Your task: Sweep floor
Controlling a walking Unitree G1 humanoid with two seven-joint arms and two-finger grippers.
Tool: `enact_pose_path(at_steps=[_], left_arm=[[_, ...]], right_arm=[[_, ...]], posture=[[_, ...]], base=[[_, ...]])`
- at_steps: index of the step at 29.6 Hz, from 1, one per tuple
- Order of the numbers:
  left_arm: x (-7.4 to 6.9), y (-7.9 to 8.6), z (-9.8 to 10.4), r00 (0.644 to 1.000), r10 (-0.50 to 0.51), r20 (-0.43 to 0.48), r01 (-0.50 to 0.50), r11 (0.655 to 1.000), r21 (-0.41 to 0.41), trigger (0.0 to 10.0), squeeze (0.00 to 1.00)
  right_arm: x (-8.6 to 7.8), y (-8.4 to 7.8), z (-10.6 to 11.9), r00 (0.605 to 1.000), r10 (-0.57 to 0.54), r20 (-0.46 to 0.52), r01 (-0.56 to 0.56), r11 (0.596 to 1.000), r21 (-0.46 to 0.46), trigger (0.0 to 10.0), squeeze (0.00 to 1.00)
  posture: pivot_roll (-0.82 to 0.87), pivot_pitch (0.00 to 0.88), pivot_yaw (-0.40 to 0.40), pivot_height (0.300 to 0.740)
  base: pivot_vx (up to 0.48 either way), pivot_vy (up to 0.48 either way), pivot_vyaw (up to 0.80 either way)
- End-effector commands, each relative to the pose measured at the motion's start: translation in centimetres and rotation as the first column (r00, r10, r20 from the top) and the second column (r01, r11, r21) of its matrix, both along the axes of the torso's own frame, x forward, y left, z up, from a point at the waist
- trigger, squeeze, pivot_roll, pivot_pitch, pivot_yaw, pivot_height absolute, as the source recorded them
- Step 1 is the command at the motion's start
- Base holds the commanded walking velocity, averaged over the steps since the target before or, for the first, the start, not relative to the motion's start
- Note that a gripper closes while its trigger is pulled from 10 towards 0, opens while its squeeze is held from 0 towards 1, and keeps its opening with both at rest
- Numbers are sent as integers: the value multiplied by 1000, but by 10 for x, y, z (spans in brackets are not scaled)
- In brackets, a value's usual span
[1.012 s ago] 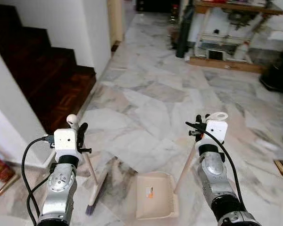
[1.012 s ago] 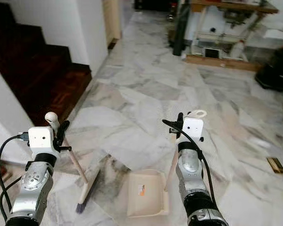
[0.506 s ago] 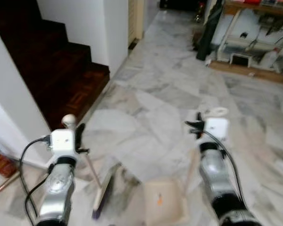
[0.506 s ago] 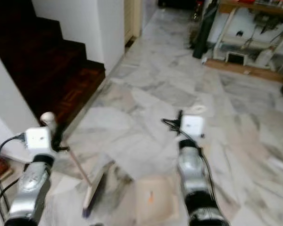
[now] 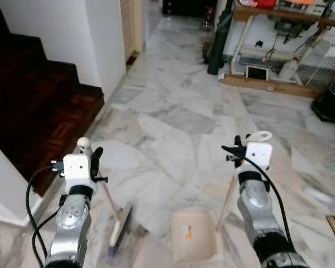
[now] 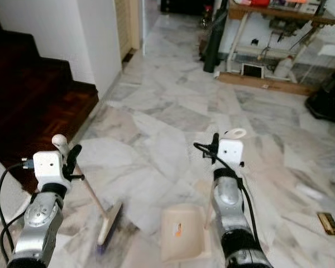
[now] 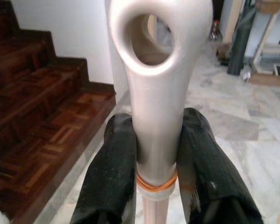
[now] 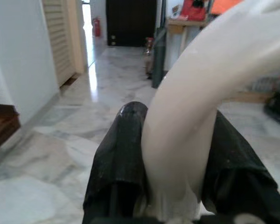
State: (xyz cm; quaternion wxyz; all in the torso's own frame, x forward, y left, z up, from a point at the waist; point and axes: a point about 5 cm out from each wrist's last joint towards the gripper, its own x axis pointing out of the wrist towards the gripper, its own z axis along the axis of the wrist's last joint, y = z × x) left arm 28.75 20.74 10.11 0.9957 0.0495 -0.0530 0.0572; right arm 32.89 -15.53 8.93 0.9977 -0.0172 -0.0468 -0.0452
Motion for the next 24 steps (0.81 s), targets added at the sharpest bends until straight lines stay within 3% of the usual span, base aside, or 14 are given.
enact_pose_path(at_steps=[1, 16, 24], left_arm=[[2, -3, 10, 999, -8, 54, 7, 1000, 19, 10000, 0], [1, -2, 10, 998, -7, 57, 5, 1000, 20, 10000, 0], [1, -2, 10, 998, -5, 58, 4, 1000, 19, 10000, 0]], right_arm=[[3, -9, 11, 999, -26, 46, 25, 1000, 13, 10000, 0], [3, -5, 15, 997, -5, 72, 5, 1000, -11, 10000, 0], [3, -5, 16, 997, -2, 75, 2, 1000, -7, 10000, 0]], posture=[[47, 36, -34, 740], [51, 4, -35, 740], [49, 19, -37, 740]], base=[[401, 0, 0], [402, 0, 0], [400, 0, 555]])
